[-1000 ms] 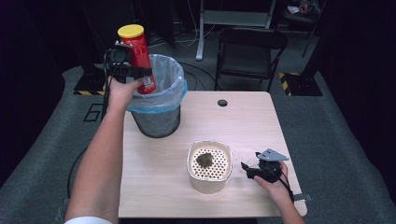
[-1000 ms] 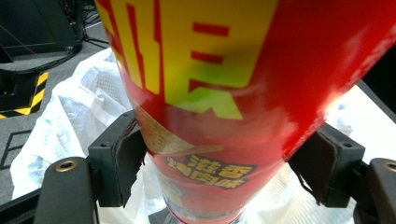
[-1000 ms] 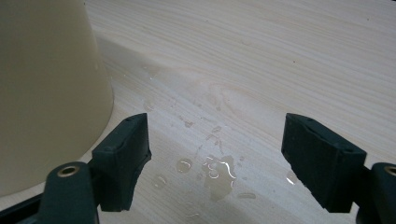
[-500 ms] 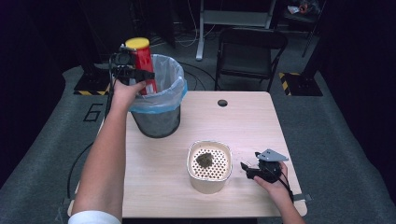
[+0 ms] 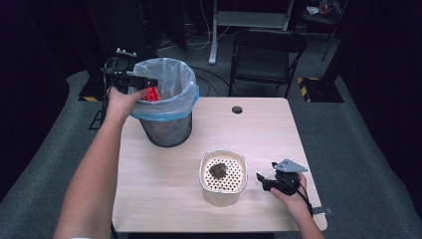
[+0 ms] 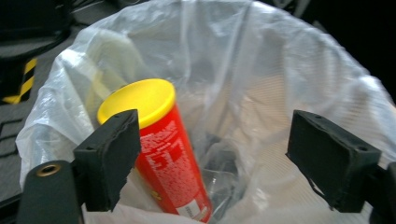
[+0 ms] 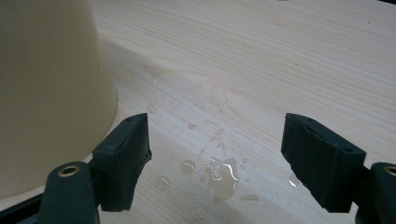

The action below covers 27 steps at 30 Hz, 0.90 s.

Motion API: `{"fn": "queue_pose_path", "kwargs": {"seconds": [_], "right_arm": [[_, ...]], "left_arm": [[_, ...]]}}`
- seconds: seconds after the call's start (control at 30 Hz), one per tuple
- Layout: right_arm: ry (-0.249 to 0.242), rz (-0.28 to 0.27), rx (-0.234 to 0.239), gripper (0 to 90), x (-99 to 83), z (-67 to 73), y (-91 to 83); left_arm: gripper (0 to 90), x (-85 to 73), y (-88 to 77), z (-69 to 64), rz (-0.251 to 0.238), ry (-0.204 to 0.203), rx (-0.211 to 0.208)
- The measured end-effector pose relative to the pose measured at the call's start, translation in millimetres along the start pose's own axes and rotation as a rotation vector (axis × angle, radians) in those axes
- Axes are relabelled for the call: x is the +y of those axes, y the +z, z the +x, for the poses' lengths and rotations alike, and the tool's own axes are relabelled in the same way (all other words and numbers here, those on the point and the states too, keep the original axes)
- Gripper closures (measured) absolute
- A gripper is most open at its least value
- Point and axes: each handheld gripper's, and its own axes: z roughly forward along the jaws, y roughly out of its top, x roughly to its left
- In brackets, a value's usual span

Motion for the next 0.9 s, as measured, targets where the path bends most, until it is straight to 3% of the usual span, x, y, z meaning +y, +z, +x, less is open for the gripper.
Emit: {"fn": "queue_pose_path", "kwargs": {"seconds": [0.13,0.37,0.57,0.73,0.9], "right_arm": [[-0.009,-0.004,0.006,23.1,0.0,-0.8,-0.3],[-0.001,-0.003,0.004,23.1,-0.1,-0.4,-0.4],[0.011,-0.003,-0.003,23.1,-0.4,-0.2,0.3],[0.01,-0.001,-0.006,23.1,0.0,0.5,-0.1],[0.011,-0.004,-0.005,23.1,0.2,0.2,-0.4]], "left_arm": [[21.8,-2.7,-16.9,-5.5,-0.009,0.055,-0.047],[22.7,-15.0,-44.1,-11.9,-0.025,0.089,-0.102],[22.8,-31.5,-65.1,-11.1,-0.067,0.061,-0.148],[23.8,-54.3,-75.0,-12.1,-0.066,0.077,-0.199],[24.2,-80.7,-76.4,-17.0,-0.049,0.109,-0.219]]}}
